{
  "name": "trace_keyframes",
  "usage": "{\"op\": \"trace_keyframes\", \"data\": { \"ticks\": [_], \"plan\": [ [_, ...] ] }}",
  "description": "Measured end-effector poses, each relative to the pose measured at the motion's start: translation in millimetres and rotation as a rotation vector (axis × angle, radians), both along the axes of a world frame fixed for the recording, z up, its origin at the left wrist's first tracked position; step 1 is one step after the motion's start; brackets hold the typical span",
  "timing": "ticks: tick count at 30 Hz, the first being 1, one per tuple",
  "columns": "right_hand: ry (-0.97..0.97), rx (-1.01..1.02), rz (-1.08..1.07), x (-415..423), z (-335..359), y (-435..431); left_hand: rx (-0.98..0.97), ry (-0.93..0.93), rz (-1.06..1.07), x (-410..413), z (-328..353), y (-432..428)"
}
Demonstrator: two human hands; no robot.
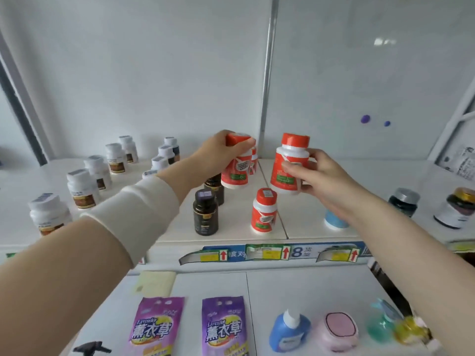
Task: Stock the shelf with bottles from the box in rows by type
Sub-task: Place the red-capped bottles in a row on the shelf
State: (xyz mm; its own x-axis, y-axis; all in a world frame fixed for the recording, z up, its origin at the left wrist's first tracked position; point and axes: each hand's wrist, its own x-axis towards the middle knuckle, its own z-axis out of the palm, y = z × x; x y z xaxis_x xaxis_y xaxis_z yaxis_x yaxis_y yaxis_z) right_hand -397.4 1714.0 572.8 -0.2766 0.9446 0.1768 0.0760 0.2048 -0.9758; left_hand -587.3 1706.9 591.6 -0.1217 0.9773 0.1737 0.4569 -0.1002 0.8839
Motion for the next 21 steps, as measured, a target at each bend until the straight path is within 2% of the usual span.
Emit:
{"op": "trace_keyframes", "data": {
  "ticks": [6,12,16,21],
  "plan": [
    [-0.125,0.002,-0.020,-13.9,-11.9,61.9,-0.027,0.248,-0.031,-9.1,-10.8,81.6],
    [-0.237,-0.115,0.004,-26.6,-39.6,112.0,-0.142,0.426,-0.129,-16.8,-32.1,148.2],
    [-0.296,-0.188,0.060,-32.5,-62.2,127.3,-0.146,0.566,-0.209,-11.9,-39.4,170.9],
    [-0.339,-0.199,0.110,-37.3,-79.4,135.3,-0.164,0.656,-0.273,-8.3,-48.3,182.7]
  ]
}}
